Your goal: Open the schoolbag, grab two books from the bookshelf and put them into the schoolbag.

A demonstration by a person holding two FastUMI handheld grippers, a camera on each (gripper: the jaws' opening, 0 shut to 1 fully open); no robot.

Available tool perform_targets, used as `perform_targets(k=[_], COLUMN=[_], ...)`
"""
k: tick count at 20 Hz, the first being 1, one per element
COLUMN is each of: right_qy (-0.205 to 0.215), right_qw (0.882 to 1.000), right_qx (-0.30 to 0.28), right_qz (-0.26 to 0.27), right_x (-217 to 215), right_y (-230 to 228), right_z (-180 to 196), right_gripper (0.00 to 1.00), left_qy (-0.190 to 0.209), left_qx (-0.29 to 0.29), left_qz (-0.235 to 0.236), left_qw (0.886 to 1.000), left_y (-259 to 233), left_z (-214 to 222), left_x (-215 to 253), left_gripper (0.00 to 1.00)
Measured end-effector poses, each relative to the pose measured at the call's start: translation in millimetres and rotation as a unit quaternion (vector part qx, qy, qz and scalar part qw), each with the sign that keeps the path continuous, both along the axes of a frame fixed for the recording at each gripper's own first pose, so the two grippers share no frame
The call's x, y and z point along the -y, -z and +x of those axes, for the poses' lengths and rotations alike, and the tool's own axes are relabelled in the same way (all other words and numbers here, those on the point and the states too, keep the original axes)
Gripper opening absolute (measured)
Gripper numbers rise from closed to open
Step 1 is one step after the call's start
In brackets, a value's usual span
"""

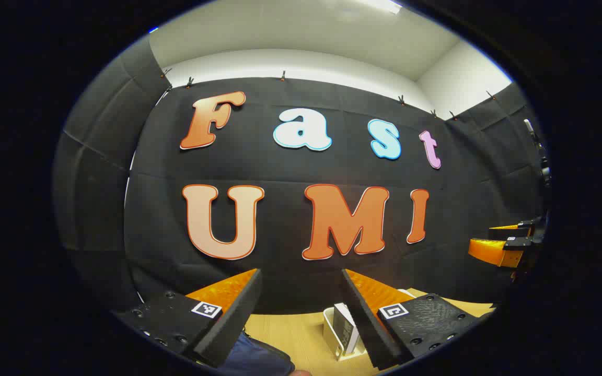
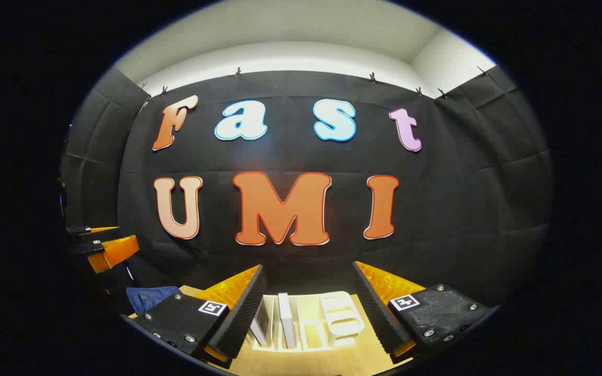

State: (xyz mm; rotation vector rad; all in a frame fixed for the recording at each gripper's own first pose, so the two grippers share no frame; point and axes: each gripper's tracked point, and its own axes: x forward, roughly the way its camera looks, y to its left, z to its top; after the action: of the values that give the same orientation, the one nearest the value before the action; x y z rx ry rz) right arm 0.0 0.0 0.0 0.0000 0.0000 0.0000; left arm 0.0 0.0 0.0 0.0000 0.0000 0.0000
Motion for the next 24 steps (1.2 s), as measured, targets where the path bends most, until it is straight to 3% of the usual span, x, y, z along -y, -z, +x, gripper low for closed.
perform_targets(k=[5, 9, 12, 19, 24], right_qy=[0.023, 0.027, 0.006, -0.091, -0.094], right_qw=[1.000, 1.000, 1.000, 0.995, 0.995], right_qx=[0.005, 0.002, -0.001, -0.014, -0.003], right_qz=[-0.014, -0.014, 0.003, 0.026, 0.034], right_x=[2, 19, 24, 29, 33], right_y=[-8, -4, 4, 28, 40], right_z=[-4, 7, 23, 63, 63], right_gripper=[0.97, 0.98, 0.97, 0.97, 0.97], left_qy=[-0.003, 0.004, 0.007, -0.044, -0.083], left_qx=[-0.006, -0.009, -0.011, 0.020, 0.023], left_qz=[-0.029, -0.027, -0.033, -0.015, -0.003], left_qw=[1.000, 1.000, 0.999, 0.999, 0.996], left_y=[-3, -4, -6, -8, -2], left_z=[3, 10, 13, 22, 20], left_x=[-2, 4, 12, 13, 6], left_gripper=[0.92, 0.92, 0.93, 0.92, 0.92])
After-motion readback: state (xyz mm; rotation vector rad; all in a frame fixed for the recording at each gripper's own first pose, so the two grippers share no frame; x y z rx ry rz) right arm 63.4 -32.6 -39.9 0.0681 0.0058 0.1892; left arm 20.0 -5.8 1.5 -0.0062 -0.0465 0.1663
